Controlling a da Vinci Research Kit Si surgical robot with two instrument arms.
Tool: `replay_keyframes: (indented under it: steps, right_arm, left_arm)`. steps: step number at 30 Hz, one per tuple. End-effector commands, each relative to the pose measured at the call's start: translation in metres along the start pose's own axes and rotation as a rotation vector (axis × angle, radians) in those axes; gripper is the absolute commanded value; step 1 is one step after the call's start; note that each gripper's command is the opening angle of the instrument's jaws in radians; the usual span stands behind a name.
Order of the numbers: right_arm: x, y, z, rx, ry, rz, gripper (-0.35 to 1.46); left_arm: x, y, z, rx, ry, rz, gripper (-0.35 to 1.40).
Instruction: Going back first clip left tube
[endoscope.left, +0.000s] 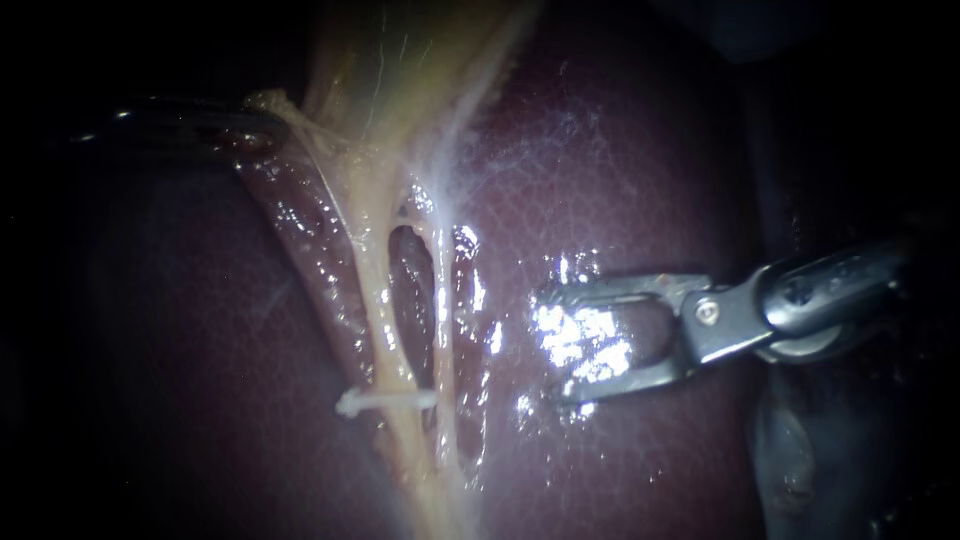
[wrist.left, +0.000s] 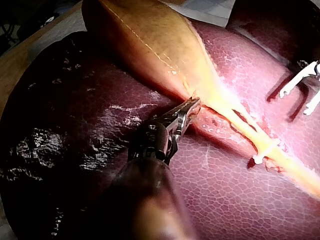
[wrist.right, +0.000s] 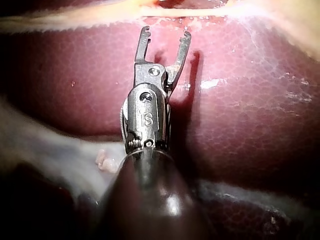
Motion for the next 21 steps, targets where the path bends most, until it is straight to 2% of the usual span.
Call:
replay_keyframes:
  steps: [1, 5, 9, 14, 21]
  right_arm:
    - [0.0001, 0.0003, -0.0005, -0.003, -0.001, -0.002, 0.50]
    - [0.0001, 0.0011, -0.0016, -0.008, -0.002, -0.007, 0.50]
    - [0.0000, 0.0012, -0.0018, -0.008, -0.002, -0.007, 0.50]
    - [0.0000, 0.0010, -0.0020, -0.007, -0.002, -0.007, 0.50]
    - [0.0000, 0.0008, -0.0022, -0.006, -0.002, -0.008, 0.50]
  left_arm:
    - [0.0001, 0.0000, 0.0001, -0.001, 0.000, 0.000, -0.35]
    - [0.0002, -0.0001, 0.0003, -0.003, 0.000, 0.001, -0.35]
    - [0.0007, -0.0005, 0.0009, -0.007, -0.002, 0.003, -0.35]
    - [0.0017, -0.0010, 0.0028, 0.005, 0.002, 0.009, -0.35]
    - [0.0028, -0.0007, 0.0049, 0.017, 0.018, 0.022, -0.35]
